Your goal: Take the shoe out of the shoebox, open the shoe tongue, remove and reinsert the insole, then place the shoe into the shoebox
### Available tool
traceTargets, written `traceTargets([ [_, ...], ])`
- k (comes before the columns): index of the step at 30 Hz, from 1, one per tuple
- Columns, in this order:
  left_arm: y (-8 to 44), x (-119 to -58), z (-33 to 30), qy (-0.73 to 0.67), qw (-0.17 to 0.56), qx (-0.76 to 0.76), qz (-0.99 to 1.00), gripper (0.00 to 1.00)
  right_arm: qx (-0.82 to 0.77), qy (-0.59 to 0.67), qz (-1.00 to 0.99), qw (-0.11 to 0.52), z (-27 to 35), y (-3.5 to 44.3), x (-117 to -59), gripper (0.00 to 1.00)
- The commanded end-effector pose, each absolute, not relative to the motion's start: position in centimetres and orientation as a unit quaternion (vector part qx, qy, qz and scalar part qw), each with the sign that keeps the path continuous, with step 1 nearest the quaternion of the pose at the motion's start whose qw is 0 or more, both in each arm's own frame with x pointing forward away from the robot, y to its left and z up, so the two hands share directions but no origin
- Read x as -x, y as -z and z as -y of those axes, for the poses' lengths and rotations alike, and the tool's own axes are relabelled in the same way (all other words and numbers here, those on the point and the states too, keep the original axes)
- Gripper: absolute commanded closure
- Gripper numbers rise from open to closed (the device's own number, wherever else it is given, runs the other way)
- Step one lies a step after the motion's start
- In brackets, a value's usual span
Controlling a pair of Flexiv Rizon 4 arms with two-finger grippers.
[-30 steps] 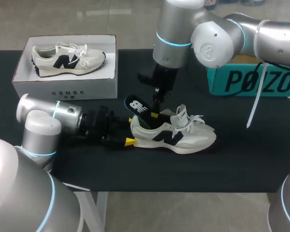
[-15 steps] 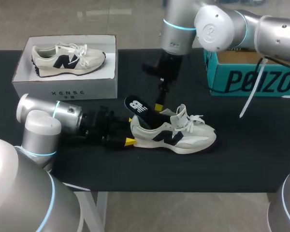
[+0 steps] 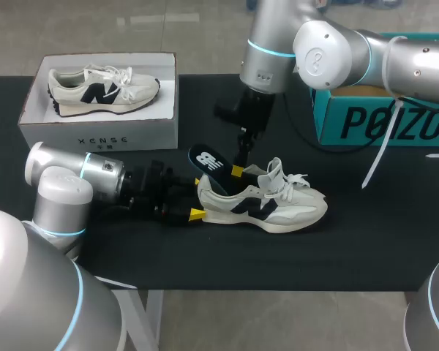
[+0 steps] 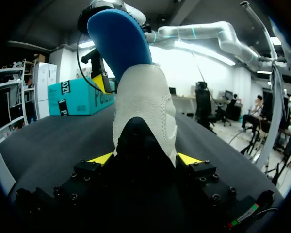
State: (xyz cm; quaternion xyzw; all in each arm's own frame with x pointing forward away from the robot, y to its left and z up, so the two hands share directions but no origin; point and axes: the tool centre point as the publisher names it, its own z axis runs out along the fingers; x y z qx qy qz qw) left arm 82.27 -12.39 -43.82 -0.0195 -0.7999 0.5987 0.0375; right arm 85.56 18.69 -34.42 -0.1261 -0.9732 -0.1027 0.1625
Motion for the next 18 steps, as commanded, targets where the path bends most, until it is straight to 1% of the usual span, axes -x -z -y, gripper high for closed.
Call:
traceTargets([
  [1,44.42,-82.26,12.62,-0.599,0.037,0.019,0.800,1.00,0.126,0.106,0.972,0.166,-18.98,35.03,-85.62,0.46],
  [2,44.42,-82.26,12.62,-0.599,0.037,0.019,0.800,1.00,0.126,0.107,0.972,0.167,-19.07,35.06,-85.60,0.51],
  [5,44.42,-82.26,12.62,-0.599,0.037,0.019,0.800,1.00,0.125,0.109,0.971,0.169,-19.21,35.10,-85.57,0.56],
  [12,44.42,-82.26,12.62,-0.599,0.037,0.019,0.800,1.00,0.123,0.110,0.971,0.174,-19.66,35.16,-85.43,0.61],
  [15,44.42,-82.26,12.62,-0.599,0.037,0.019,0.800,1.00,0.122,0.117,0.970,0.175,-19.82,35.09,-85.36,0.66],
  [17,44.42,-82.26,12.62,-0.599,0.037,0.019,0.800,1.00,0.123,0.117,0.970,0.175,-19.94,35.00,-85.29,0.80],
  [18,44.42,-82.26,12.62,-0.599,0.037,0.019,0.800,1.00,0.123,0.118,0.970,0.175,-19.97,34.96,-85.27,0.95],
])
